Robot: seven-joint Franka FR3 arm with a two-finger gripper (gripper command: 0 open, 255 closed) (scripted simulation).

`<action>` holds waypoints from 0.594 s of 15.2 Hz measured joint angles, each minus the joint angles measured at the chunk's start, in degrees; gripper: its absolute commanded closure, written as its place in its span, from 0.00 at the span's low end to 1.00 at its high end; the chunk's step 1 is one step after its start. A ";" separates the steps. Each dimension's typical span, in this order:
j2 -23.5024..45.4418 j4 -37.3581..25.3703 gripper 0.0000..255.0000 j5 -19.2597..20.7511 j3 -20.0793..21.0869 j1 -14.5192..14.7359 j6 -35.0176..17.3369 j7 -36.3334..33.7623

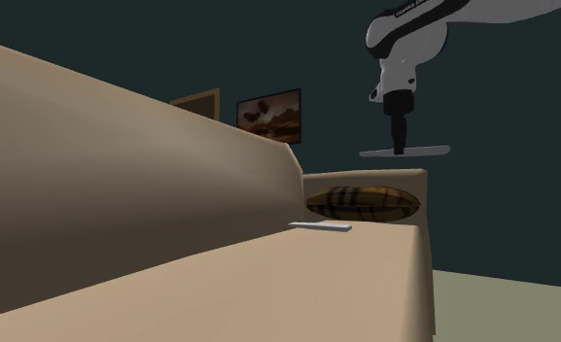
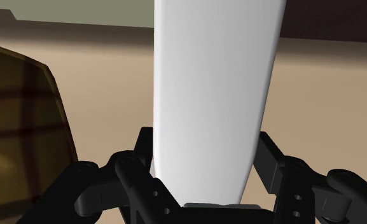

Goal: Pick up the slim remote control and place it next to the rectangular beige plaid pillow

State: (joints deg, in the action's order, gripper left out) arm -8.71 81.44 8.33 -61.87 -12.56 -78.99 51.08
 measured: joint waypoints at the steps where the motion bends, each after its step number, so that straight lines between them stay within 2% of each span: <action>1: 0.38 0.53 1.00 -0.30 -0.56 -0.04 -0.85 0.56; 9: -4.00 9.29 1.00 3.29 2.05 -1.05 -7.11 -1.80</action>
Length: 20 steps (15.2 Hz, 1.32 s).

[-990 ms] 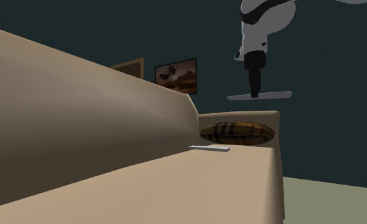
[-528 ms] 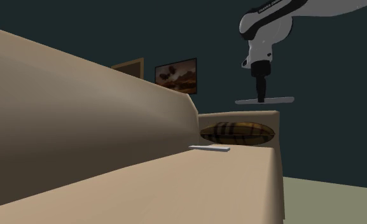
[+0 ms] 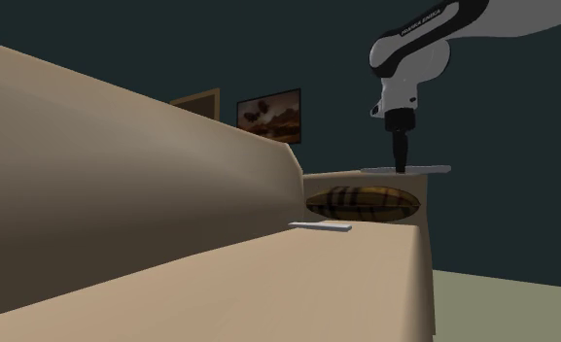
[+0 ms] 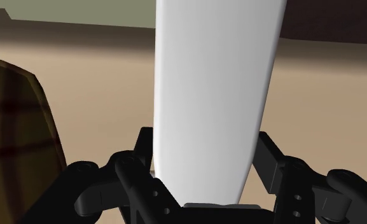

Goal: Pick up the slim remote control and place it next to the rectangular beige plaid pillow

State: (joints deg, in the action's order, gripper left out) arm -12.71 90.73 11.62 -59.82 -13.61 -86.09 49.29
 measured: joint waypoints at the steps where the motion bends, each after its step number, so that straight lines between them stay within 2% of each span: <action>1: -0.91 1.40 1.00 0.72 0.67 -0.27 -0.78 -0.58; 20: -5.33 18.69 1.00 4.60 1.62 -2.39 -14.92 -3.75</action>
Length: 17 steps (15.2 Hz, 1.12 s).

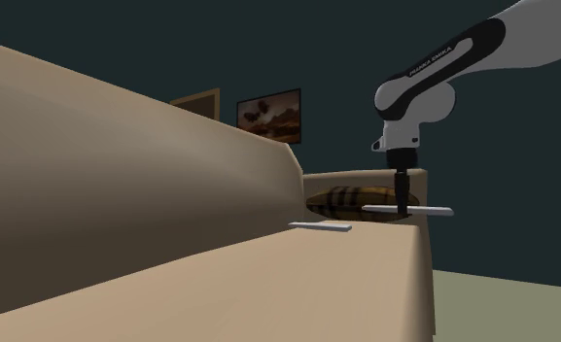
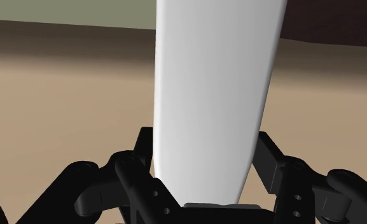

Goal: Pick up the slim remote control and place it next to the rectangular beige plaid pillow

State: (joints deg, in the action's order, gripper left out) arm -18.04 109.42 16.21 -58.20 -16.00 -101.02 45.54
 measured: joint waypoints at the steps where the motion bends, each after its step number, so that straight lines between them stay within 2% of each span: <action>1: 0.26 0.54 1.00 -0.13 -0.28 0.13 -0.74 0.01; 7: 0.12 4.96 1.00 0.40 -1.08 -0.13 -5.12 -0.30; 13: 0.23 5.51 1.00 0.39 -1.33 -0.10 -5.79 -0.24; 14: 0.23 5.51 0.00 0.39 -1.33 -0.10 -5.80 -0.24; 17: 0.24 5.51 0.00 0.39 -1.33 -0.10 -5.81 -0.24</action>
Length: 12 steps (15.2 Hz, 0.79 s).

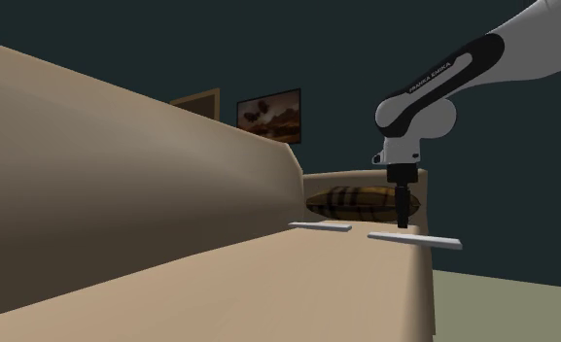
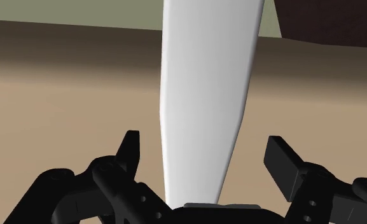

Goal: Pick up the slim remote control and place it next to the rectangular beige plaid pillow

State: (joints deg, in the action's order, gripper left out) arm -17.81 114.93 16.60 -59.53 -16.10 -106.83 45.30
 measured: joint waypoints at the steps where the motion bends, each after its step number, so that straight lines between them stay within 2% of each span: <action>1: 0.00 0.00 0.00 0.00 0.00 0.00 0.00 0.00; 4: -0.06 -0.87 0.00 -0.05 0.22 0.01 0.90 0.04; 8: -0.60 -5.87 0.00 -0.19 1.82 -0.08 6.41 0.01; 12: -0.50 -6.70 0.00 -0.34 1.91 0.01 7.21 0.11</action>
State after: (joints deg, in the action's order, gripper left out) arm -18.30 108.23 16.26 -57.62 -16.09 -99.62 45.41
